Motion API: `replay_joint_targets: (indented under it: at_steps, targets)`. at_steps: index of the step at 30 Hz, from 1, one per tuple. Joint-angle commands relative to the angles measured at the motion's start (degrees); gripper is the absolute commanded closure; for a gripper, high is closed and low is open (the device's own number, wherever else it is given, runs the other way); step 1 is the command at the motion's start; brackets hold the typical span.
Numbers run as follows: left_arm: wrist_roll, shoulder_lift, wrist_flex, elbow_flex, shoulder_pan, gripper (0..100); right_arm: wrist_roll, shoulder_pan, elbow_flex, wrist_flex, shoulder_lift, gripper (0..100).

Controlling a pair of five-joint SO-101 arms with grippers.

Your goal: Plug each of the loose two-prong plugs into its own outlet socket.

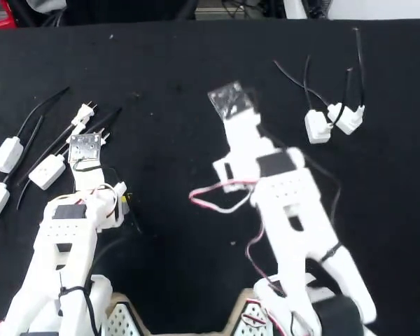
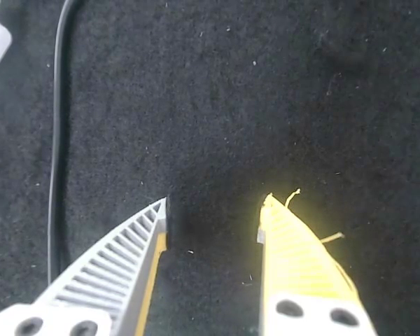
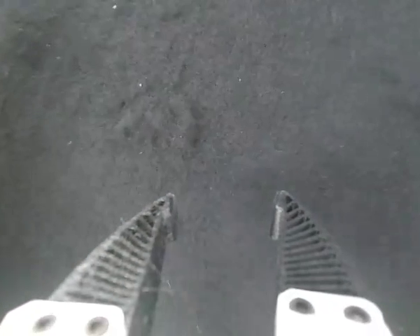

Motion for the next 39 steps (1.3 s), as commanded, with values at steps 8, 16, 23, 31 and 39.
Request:
replay_joint_targets:
  at_steps: [8, 16, 23, 31, 39]
  targets:
    - [-0.35, -1.41, -0.26, -2.33, -0.92, 78, -3.34, -1.05, 21.41, -28.13, -4.44, 79.3]
    - [-10.9, -0.79, 6.86, -16.84, -14.46, 78, -3.34, -1.14, 26.68, -37.36, -4.18, 79.4]
    - [-21.19, -0.7, 21.98, -35.56, -30.73, 78, -2.9, -2.99, 27.03, -37.63, -4.18, 79.4]
    - [-36.66, 3.87, 23.82, -39.87, -40.13, 78, -2.81, -5.19, 27.21, -37.36, -4.09, 79.4]
    - [-43.69, 26.81, 24.18, -52.97, -47.08, 78, -2.73, -5.19, 27.21, -37.27, -4.09, 79.4]
